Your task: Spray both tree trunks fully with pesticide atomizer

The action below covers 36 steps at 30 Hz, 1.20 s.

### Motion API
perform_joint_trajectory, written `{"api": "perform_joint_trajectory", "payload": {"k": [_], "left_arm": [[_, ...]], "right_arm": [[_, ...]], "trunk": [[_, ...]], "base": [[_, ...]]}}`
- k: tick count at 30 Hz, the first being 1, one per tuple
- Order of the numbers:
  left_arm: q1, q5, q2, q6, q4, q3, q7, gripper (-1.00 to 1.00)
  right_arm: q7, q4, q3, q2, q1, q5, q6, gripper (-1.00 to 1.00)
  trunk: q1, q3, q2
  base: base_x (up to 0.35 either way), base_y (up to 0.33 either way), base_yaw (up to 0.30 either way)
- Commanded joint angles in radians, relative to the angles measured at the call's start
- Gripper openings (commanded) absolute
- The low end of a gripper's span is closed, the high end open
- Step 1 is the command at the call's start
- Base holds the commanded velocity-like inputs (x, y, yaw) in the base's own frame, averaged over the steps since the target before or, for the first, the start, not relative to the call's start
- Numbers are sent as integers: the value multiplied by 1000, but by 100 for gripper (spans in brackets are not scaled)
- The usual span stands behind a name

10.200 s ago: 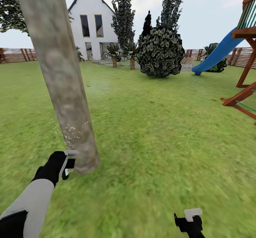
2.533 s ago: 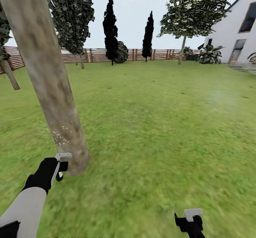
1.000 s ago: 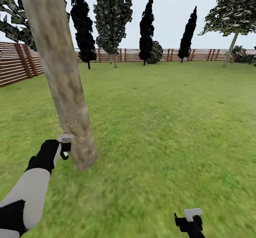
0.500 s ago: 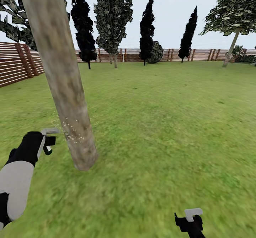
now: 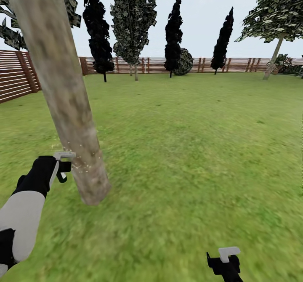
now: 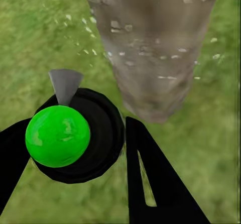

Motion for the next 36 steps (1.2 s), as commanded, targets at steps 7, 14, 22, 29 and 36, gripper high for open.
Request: {"api": "perform_joint_trajectory", "payload": {"k": [7,14,22,29,36], "left_arm": [[-1,-12,-2,5,-1,4,-8,-100],[-1,-12,-2,5,0,3,-7,-100],[-1,-14,-2,5,0,3,-6,-100],[-1,-15,0,5,0,5,-5,-100],[-1,-19,0,4,10,4,-4,-100]], "right_arm": [[-6,2,-5,0,-1,11,-4,100],[-6,2,-5,1,-1,11,-4,100],[-6,2,-5,1,-1,11,-4,100],[-5,2,-5,0,-1,11,-4,100],[-6,2,-5,1,-1,11,-4,100]], "trunk": [[0,-1,0],[0,-1,0],[0,-1,0],[0,-1,0],[0,-1,0]], "base": [[1,-274,0],[0,-275,37],[0,-275,198],[0,-275,41],[57,-275,14]]}}
